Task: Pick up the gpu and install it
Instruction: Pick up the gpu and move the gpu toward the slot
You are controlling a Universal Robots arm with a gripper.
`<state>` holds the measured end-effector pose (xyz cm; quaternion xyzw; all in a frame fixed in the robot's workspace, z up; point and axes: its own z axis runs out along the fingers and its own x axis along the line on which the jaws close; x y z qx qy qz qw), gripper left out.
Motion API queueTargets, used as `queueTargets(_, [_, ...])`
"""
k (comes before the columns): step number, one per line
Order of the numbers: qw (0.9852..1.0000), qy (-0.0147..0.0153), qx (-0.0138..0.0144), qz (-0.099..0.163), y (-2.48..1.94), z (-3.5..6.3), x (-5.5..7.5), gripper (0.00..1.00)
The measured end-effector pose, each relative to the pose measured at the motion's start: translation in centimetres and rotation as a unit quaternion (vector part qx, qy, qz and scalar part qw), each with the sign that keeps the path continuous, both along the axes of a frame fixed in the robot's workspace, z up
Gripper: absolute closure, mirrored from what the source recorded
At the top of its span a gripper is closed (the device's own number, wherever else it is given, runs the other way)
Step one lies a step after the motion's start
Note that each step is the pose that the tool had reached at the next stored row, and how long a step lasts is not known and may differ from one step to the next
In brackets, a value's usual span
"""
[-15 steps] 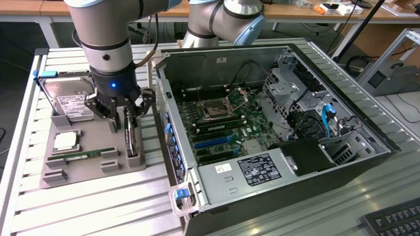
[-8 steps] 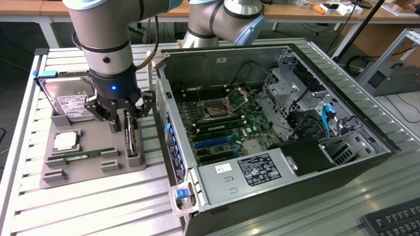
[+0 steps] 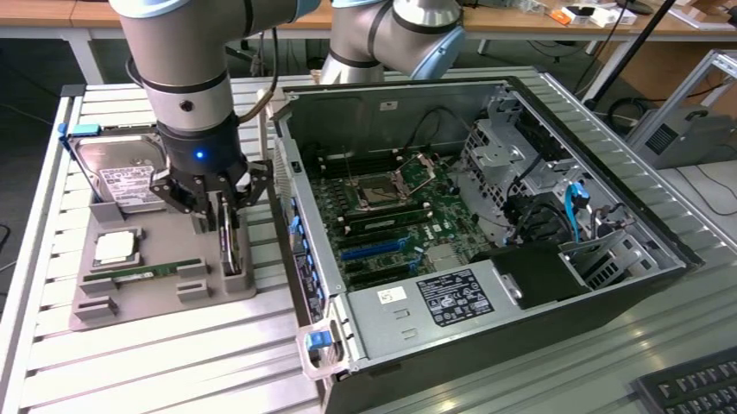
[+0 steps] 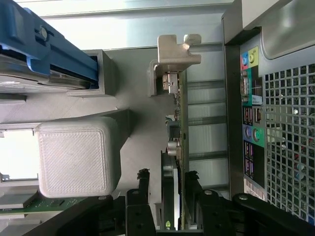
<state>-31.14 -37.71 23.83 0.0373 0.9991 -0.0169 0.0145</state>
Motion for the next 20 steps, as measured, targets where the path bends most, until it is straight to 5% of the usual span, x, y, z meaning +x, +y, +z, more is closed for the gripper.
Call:
queueTargets(1, [1.0000,0.0000,0.0000,0.000,0.00,0.00,0.00,0.58])
queueTargets(3, [1.0000,0.0001,0.0000,0.000,0.00,0.00,0.00,0.73])
queueTargets(20, [1.0000,-0.0002,0.0001,0.000,0.00,0.02,0.00,0.73])
